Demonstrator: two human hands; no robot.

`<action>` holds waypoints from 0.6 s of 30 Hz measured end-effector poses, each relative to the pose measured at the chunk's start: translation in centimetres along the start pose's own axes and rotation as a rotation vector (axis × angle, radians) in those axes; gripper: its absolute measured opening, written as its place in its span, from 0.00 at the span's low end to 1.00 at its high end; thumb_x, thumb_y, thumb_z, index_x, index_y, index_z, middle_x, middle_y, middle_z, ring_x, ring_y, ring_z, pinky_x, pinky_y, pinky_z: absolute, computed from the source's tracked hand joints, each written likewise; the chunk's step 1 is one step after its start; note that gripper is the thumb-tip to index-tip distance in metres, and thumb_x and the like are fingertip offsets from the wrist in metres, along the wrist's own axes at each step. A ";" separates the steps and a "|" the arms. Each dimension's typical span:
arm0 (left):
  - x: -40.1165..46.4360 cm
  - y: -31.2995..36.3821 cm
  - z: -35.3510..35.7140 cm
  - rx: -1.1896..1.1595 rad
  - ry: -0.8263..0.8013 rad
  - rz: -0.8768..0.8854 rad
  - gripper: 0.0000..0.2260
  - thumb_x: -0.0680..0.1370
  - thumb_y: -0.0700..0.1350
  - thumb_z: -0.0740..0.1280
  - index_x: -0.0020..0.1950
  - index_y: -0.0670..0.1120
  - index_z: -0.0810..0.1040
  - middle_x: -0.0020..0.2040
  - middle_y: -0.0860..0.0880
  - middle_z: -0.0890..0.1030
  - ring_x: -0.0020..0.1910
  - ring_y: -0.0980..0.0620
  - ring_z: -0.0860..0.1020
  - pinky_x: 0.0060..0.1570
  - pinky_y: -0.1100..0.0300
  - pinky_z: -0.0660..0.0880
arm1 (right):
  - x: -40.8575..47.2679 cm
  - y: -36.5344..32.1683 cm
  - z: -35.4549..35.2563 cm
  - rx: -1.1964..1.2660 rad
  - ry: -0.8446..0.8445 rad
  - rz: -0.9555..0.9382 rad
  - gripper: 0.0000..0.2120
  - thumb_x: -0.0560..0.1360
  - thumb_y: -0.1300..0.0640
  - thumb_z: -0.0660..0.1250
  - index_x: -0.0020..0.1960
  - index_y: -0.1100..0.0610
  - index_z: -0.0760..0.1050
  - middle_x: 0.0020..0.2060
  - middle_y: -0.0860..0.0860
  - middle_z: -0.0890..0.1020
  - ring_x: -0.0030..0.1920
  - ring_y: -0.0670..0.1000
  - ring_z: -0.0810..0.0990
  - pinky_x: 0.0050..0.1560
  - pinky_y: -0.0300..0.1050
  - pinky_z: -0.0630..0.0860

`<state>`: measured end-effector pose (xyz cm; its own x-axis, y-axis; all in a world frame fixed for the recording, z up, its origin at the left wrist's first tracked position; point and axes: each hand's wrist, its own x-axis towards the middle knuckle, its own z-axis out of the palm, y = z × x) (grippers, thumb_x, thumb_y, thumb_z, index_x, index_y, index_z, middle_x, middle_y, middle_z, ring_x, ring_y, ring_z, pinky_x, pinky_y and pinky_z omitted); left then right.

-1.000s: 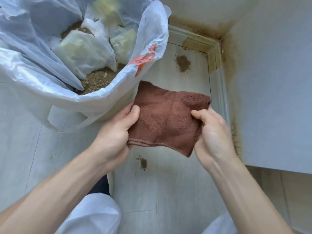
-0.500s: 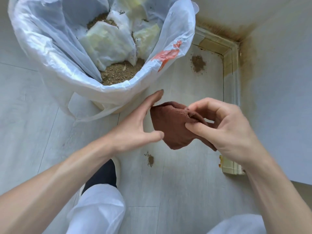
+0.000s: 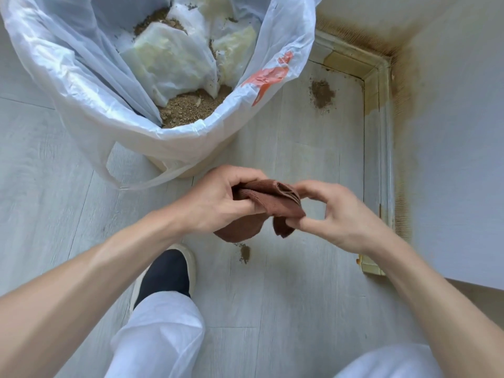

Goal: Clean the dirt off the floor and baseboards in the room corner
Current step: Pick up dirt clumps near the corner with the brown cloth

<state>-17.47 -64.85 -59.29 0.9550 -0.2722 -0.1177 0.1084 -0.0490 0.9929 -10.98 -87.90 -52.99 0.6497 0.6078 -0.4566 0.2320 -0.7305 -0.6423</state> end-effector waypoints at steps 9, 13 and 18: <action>5.3 -2.1 -0.1 0.226 0.280 0.059 0.06 0.77 0.44 0.71 0.53 0.49 0.81 0.47 0.55 0.84 0.49 0.57 0.82 0.51 0.57 0.76 | 3.5 2.7 -3.6 -0.240 0.325 -0.105 0.12 0.78 0.64 0.68 0.59 0.55 0.83 0.47 0.44 0.85 0.48 0.44 0.82 0.53 0.41 0.78; 6.4 -4.9 0.2 0.435 0.215 0.073 0.11 0.75 0.39 0.74 0.55 0.49 0.80 0.50 0.52 0.80 0.49 0.53 0.78 0.50 0.56 0.75 | 4.2 5.2 -1.9 -0.426 0.303 -0.218 0.14 0.75 0.67 0.69 0.59 0.59 0.82 0.50 0.51 0.83 0.49 0.51 0.81 0.51 0.44 0.77; 2.9 -10.9 1.0 0.530 0.003 -0.110 0.09 0.75 0.49 0.77 0.54 0.49 0.85 0.50 0.52 0.85 0.49 0.51 0.81 0.52 0.46 0.77 | 4.2 9.0 5.0 -0.402 -0.076 -0.082 0.19 0.77 0.65 0.68 0.66 0.54 0.79 0.59 0.53 0.82 0.57 0.57 0.82 0.55 0.53 0.79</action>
<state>-16.20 -66.08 -70.42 0.9467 -0.2352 -0.2200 0.0548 -0.5555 0.8297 -9.80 -90.35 -63.77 0.5660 0.6790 -0.4676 0.5547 -0.7332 -0.3933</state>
